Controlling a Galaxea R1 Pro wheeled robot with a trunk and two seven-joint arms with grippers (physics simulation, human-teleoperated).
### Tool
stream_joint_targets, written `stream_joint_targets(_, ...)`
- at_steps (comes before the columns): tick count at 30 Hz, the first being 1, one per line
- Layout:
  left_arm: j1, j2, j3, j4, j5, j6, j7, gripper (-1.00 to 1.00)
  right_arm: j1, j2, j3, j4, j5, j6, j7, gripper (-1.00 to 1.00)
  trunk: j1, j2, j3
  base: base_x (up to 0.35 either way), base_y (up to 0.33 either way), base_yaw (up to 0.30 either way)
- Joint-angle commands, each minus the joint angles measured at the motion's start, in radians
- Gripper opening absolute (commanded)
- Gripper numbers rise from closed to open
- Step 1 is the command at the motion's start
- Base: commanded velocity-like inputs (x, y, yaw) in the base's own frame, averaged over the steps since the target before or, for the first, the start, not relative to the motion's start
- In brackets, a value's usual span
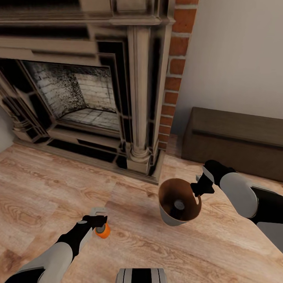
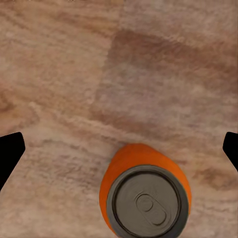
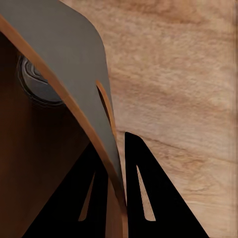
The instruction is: Put the three can of soda from the living room inside the tash can in the kitchen.
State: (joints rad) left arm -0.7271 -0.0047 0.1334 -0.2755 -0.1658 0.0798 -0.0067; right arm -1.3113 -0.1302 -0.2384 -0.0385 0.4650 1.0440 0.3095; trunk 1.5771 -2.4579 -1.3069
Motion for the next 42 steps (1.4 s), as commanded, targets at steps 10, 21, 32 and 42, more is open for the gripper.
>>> stream_joint_targets(10, 0.0, -0.002, 0.0, 0.001, -0.002, 0.006, 0.0, 1.0, 0.0, 0.0, -0.02, 0.0, -0.028, 0.003, 0.003, -1.0, 0.025, -0.043, -0.034, 0.001, 0.0, 0.0)
stream_joint_targets(21, 0.0, -0.003, 0.0, 0.0, -0.002, 0.006, -0.001, 1.0, 0.0, 0.002, -0.018, 0.0, -0.027, 0.003, 0.003, -1.0, 0.025, -0.043, -0.034, 0.0, 0.0, 0.0)
stream_joint_targets(32, 0.0, -0.003, -0.001, -0.001, -0.001, 0.008, -0.006, 1.0, 0.0, 0.003, -0.018, 0.0, -0.026, 0.003, 0.003, -1.0, 0.025, -0.043, -0.034, -0.096, 0.0, 0.0)
stream_joint_targets(42, 0.0, -0.003, -0.002, -0.001, 0.0, 0.006, -0.002, 1.0, 0.0, 0.001, -0.018, -0.001, -0.026, 0.003, 0.003, -1.0, 0.025, -0.043, -0.038, -0.028, 0.0, 0.0)
